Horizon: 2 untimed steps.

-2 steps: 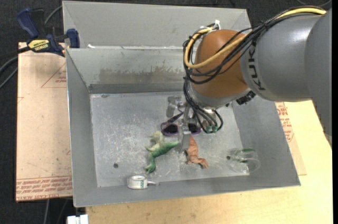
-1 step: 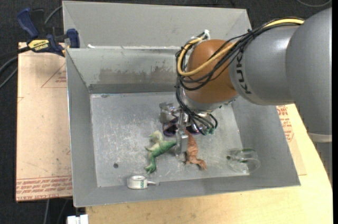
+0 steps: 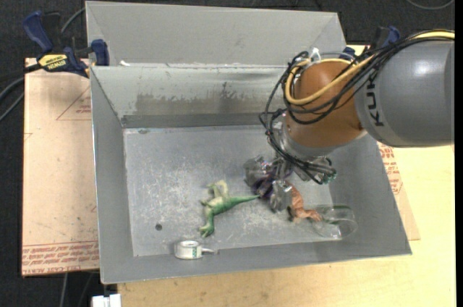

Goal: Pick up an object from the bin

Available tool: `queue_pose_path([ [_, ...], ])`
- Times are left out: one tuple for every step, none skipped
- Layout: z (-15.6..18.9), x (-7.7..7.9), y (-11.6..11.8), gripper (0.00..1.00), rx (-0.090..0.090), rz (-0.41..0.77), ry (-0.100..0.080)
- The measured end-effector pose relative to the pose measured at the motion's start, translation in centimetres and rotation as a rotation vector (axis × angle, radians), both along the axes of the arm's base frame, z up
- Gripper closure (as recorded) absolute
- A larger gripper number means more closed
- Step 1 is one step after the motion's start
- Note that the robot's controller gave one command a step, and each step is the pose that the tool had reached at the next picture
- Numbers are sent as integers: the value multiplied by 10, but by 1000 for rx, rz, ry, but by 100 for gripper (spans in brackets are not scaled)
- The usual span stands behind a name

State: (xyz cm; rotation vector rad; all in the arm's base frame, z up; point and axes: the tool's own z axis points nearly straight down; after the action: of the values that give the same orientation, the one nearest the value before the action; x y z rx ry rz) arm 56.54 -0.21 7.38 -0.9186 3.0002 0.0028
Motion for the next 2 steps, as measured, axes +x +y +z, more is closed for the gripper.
queue_pose_path([
  [0,0,1,100,1,1,0],
  [64,4,-4,0,2,1,3],
])
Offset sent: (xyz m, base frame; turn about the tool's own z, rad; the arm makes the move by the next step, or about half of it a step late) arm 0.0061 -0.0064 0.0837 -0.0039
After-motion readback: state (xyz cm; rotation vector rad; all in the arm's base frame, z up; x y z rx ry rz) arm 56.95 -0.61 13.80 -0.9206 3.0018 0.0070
